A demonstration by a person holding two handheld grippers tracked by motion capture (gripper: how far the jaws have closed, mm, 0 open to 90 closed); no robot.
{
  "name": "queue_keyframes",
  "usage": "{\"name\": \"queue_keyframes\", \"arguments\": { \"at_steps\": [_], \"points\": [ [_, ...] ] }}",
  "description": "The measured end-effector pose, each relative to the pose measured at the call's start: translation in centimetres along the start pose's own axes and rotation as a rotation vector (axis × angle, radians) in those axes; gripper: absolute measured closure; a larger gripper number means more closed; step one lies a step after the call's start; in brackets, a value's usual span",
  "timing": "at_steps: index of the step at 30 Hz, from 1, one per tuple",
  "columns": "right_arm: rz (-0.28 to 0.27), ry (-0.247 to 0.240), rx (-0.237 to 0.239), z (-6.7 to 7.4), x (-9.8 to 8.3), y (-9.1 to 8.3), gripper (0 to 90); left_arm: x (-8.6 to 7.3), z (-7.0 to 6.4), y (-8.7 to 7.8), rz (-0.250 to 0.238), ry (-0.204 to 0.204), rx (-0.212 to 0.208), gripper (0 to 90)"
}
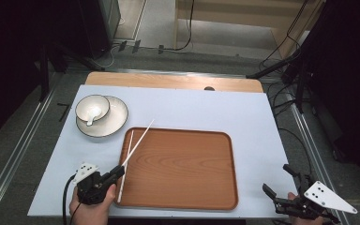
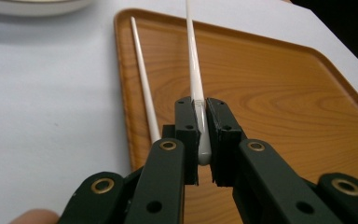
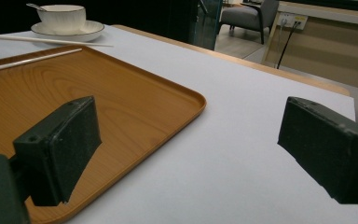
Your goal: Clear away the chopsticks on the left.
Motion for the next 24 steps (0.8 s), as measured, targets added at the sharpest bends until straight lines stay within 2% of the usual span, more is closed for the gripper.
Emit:
{"name": "queue_keyframes", "arguments": {
  "at_steps": [6, 8, 10, 12, 13, 14, 15, 17, 20, 24],
  "points": [
    [-0.004, 0.003, -0.002, -0.1, 0.0, -0.1, 5.8, -1.0, -1.3, 0.9, 0.029, 0.012, 0.01, 83.9],
    [-0.004, 0.003, -0.002, -0.1, 0.0, -0.1, 5.8, -1.2, -1.5, 1.2, 0.061, 0.019, -0.01, 83.7],
    [-0.002, 0.003, 0.0, -0.1, -0.1, -0.1, 5.8, -1.5, -1.7, 1.4, 0.069, 0.039, 0.031, 83.4],
    [-0.001, 0.004, 0.0, -0.1, -0.1, -0.1, 5.8, -1.7, -1.8, 1.9, 0.117, 0.051, 0.021, 82.1],
    [-0.001, 0.004, 0.001, -0.1, 0.0, -0.1, 5.8, -1.8, -2.0, 2.1, 0.14, 0.062, 0.024, 71.0],
    [-0.001, 0.002, 0.0, -0.1, 0.0, -0.1, 5.8, -1.8, -2.1, 2.3, 0.151, 0.068, 0.025, 68.1],
    [-0.001, 0.002, 0.0, -0.1, 0.0, -0.1, 5.8, -1.9, -2.2, 2.4, 0.157, 0.077, 0.03, 68.1],
    [0.0, 0.005, 0.0, -0.1, 0.0, -0.1, 5.8, -1.7, -2.2, 2.4, 0.155, 0.085, 0.038, 61.8],
    [-0.001, 0.002, 0.0, -0.1, 0.0, -0.1, 5.8, -1.4, -2.2, 2.5, 0.154, 0.101, 0.04, 61.5],
    [0.0, 0.004, 0.001, -0.1, -0.1, -0.1, 5.8, -0.6, -2.5, 3.0, 0.161, 0.133, 0.023, 61.9]
  ]
}}
Point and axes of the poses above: each handheld gripper's, and its own axes: y roughly forward along the jaws, x roughly out of its top, z roughly to its left, the point moved 3 cm from there along y, roughly forward along the jaws, and after that the axes turned 8 degrees about z, right-handed, at the moved point
